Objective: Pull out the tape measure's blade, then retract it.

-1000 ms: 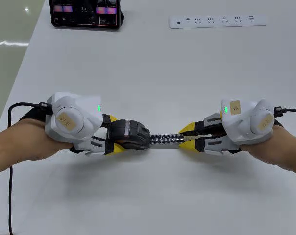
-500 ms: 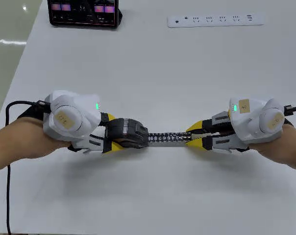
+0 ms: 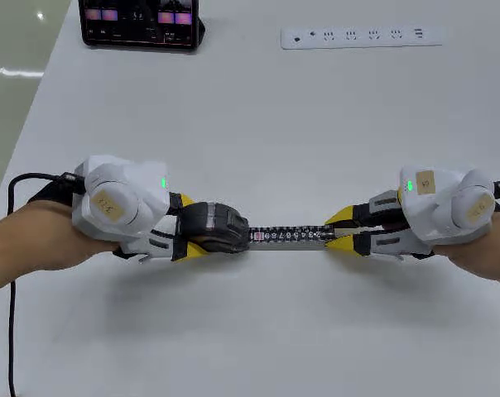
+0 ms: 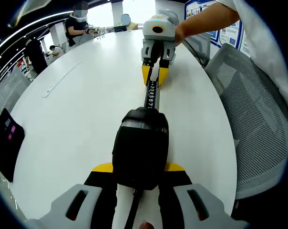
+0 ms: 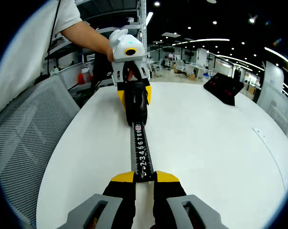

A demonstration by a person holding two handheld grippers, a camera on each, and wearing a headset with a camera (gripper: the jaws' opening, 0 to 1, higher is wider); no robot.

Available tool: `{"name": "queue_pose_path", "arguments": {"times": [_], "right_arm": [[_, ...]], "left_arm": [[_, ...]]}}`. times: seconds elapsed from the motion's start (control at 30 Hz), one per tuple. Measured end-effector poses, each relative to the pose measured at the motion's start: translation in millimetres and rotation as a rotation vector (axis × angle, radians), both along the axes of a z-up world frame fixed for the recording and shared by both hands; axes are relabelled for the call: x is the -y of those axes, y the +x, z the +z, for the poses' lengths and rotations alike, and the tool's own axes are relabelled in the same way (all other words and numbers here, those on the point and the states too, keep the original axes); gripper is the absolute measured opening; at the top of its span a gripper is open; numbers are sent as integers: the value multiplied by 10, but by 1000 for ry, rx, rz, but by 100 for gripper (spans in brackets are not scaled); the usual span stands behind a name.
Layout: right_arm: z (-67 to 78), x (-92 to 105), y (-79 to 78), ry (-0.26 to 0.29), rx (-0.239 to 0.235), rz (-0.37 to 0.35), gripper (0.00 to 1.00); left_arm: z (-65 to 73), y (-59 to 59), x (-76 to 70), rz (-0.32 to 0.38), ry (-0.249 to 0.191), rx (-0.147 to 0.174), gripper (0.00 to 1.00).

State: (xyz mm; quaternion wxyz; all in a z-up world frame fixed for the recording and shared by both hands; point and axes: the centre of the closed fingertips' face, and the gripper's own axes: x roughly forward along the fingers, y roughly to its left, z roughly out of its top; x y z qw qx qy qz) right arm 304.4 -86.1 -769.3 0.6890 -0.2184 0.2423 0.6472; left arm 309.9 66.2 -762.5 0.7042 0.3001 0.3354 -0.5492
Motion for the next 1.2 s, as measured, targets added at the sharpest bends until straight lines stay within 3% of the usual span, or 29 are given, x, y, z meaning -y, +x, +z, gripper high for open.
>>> {"name": "queue_pose_path", "arguments": {"times": [1.2], "right_arm": [[-35, 355, 39, -51, 16, -19, 9]], "left_arm": [[-2, -2, 8, 2, 1, 2, 28]]}}
